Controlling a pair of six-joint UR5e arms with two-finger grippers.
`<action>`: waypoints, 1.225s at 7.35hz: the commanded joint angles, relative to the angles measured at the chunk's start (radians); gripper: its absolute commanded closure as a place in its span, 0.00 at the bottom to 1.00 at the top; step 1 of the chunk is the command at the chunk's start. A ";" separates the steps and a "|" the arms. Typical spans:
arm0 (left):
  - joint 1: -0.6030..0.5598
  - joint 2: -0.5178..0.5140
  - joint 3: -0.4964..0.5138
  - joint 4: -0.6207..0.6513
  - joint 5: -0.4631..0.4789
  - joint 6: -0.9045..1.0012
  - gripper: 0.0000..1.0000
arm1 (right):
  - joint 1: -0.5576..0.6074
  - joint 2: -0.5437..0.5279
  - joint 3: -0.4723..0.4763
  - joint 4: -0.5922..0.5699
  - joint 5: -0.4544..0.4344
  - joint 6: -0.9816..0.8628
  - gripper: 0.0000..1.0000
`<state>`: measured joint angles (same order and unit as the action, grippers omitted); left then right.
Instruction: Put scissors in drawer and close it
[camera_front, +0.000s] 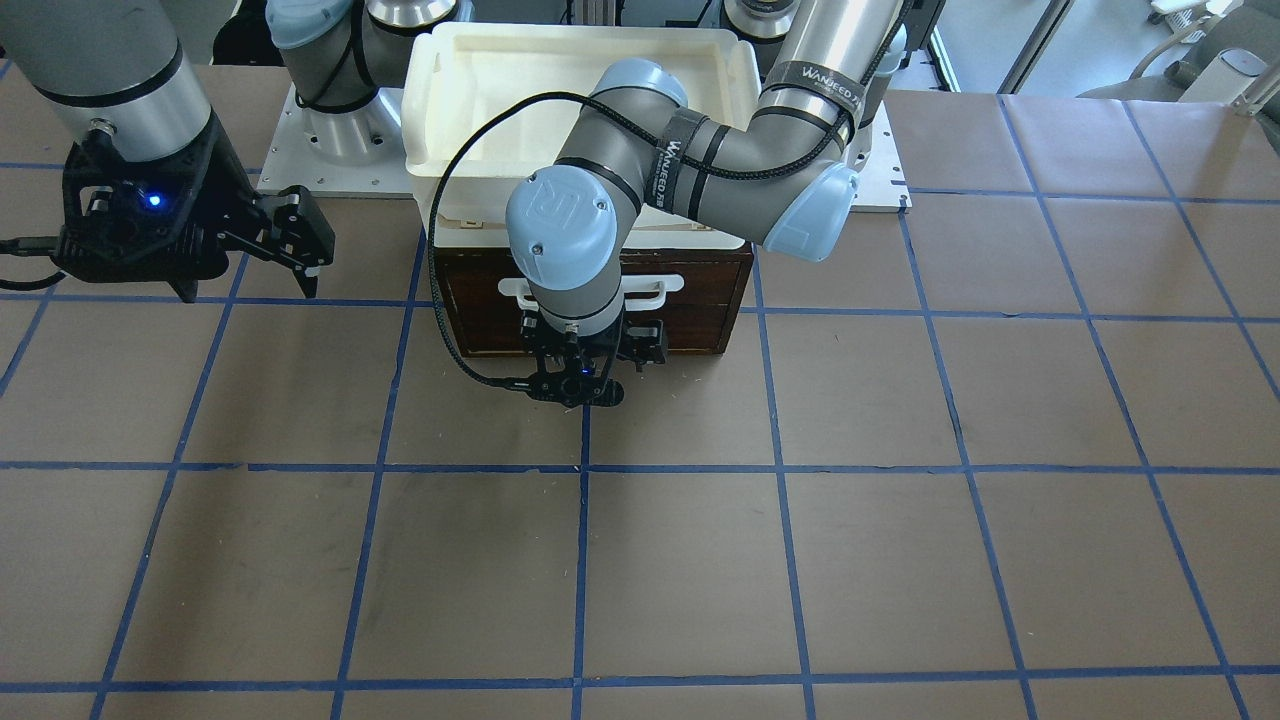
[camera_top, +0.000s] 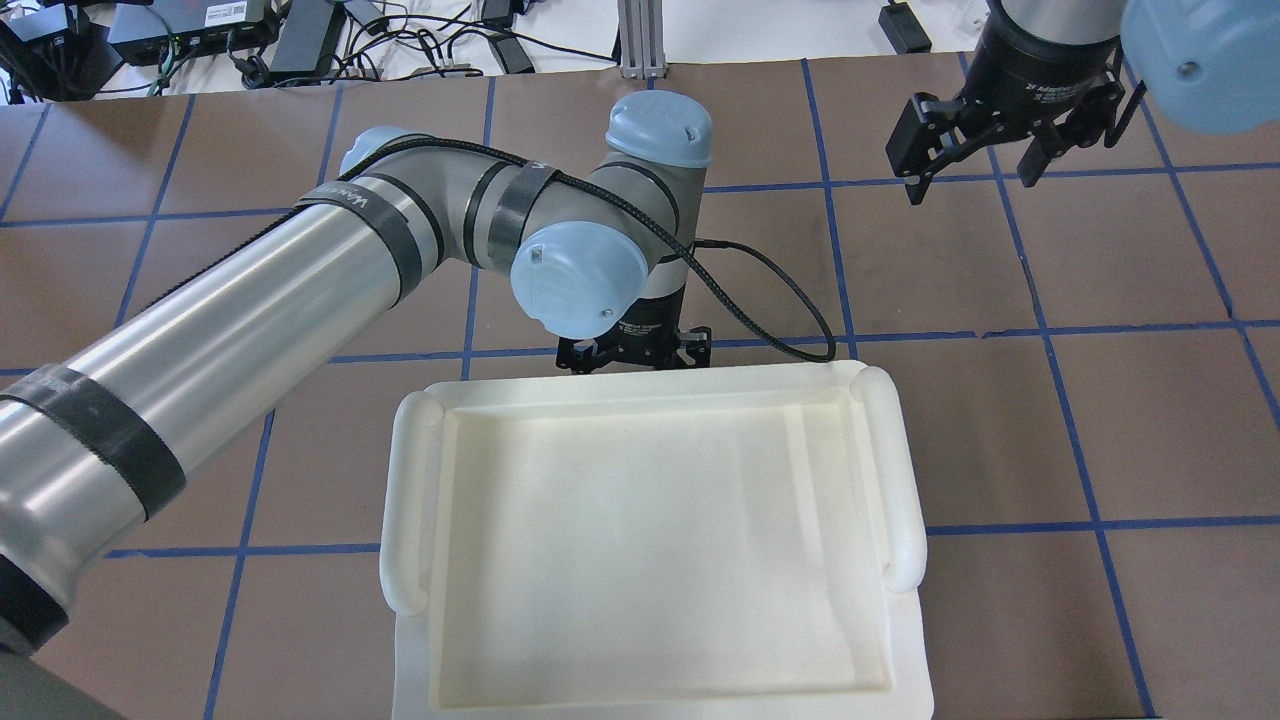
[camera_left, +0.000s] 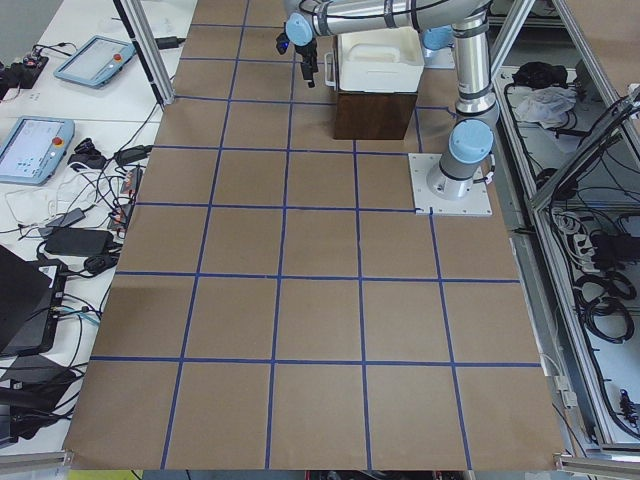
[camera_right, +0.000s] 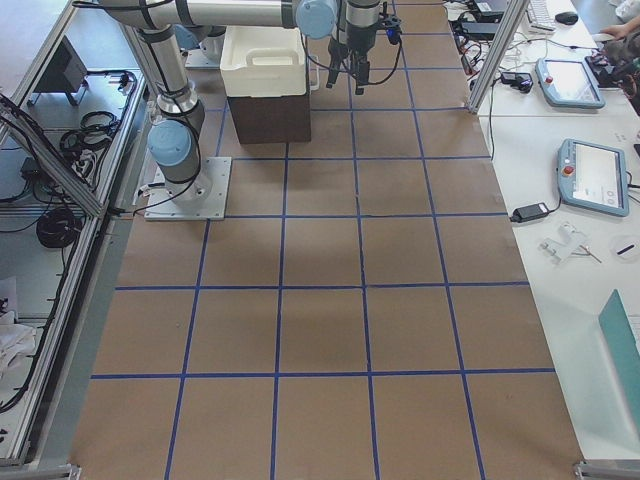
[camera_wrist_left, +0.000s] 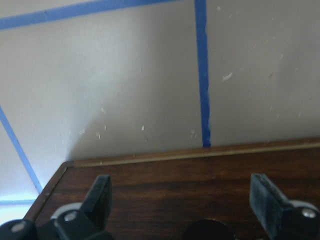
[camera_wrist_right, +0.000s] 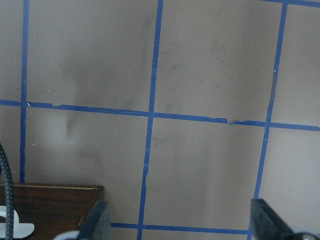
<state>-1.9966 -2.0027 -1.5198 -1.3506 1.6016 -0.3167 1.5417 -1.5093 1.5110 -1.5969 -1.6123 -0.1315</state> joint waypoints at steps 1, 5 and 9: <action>0.027 0.010 0.032 0.102 0.060 0.008 0.00 | 0.000 0.000 0.000 0.000 0.000 0.003 0.00; 0.038 0.106 0.079 0.113 0.061 0.016 0.00 | 0.000 -0.002 0.000 0.011 -0.001 0.001 0.00; 0.192 0.260 0.073 -0.171 0.019 0.048 0.00 | 0.000 -0.003 0.000 0.011 0.000 0.003 0.00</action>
<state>-1.8827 -1.8089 -1.4388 -1.4410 1.6445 -0.2991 1.5412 -1.5104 1.5109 -1.5892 -1.6132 -0.1301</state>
